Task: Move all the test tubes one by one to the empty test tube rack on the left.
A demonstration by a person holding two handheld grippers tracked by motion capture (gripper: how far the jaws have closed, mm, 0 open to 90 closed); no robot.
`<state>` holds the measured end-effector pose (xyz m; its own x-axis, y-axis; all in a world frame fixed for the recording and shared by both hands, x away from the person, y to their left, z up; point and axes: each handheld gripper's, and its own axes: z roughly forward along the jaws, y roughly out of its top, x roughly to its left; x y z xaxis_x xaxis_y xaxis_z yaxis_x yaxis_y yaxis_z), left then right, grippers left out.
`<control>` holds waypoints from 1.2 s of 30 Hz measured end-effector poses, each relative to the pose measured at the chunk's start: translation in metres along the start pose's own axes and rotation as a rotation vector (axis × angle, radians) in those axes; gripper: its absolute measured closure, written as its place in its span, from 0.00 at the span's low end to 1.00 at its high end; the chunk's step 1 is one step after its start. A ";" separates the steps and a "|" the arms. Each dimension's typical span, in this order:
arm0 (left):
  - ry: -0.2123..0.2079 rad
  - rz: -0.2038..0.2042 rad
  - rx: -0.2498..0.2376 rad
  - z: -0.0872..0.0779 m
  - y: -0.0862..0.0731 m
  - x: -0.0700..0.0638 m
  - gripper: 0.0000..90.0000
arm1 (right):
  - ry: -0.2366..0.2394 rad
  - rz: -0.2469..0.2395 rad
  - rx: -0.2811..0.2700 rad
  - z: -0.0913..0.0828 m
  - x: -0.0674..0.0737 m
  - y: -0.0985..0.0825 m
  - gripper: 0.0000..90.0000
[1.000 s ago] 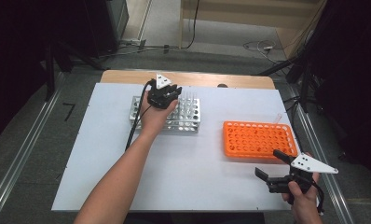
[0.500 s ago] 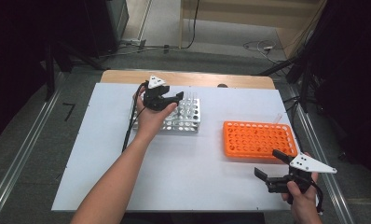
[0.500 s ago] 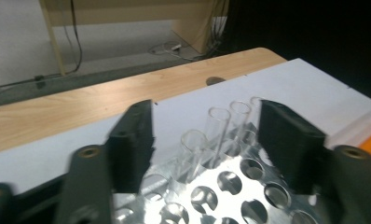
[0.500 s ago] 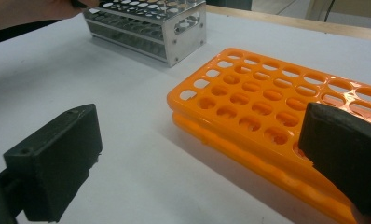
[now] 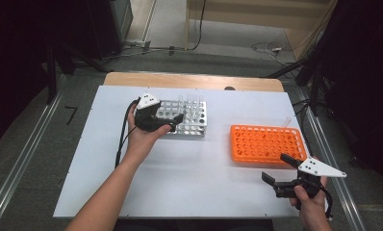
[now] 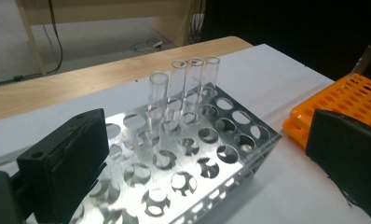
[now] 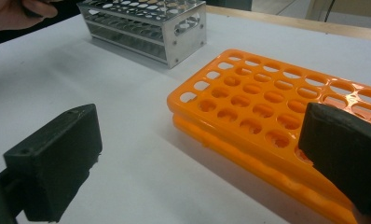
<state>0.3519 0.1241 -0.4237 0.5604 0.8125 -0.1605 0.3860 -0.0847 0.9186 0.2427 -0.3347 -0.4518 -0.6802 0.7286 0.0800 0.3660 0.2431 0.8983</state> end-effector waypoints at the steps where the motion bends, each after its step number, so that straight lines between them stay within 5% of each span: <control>1: -0.006 0.005 0.003 -0.004 -0.002 -0.001 0.00 | -0.003 0.001 0.000 0.000 0.000 0.000 0.00; 24: -0.038 0.026 -0.065 -0.082 -0.054 -0.026 0.00 | -0.043 0.015 0.007 0.005 -0.007 0.003 0.00; 31: -0.044 0.051 -0.081 -0.098 -0.061 -0.033 0.00 | -0.084 0.031 0.014 0.006 -0.014 0.010 0.00; 36: -0.047 0.033 -0.082 -0.101 -0.066 -0.031 0.00 | -0.135 0.078 0.041 0.009 -0.027 0.016 0.00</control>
<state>0.2349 0.1625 -0.4426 0.6063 0.7821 -0.1441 0.3062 -0.0623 0.9499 0.2729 -0.3450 -0.4431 -0.5582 0.8251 0.0875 0.4417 0.2062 0.8732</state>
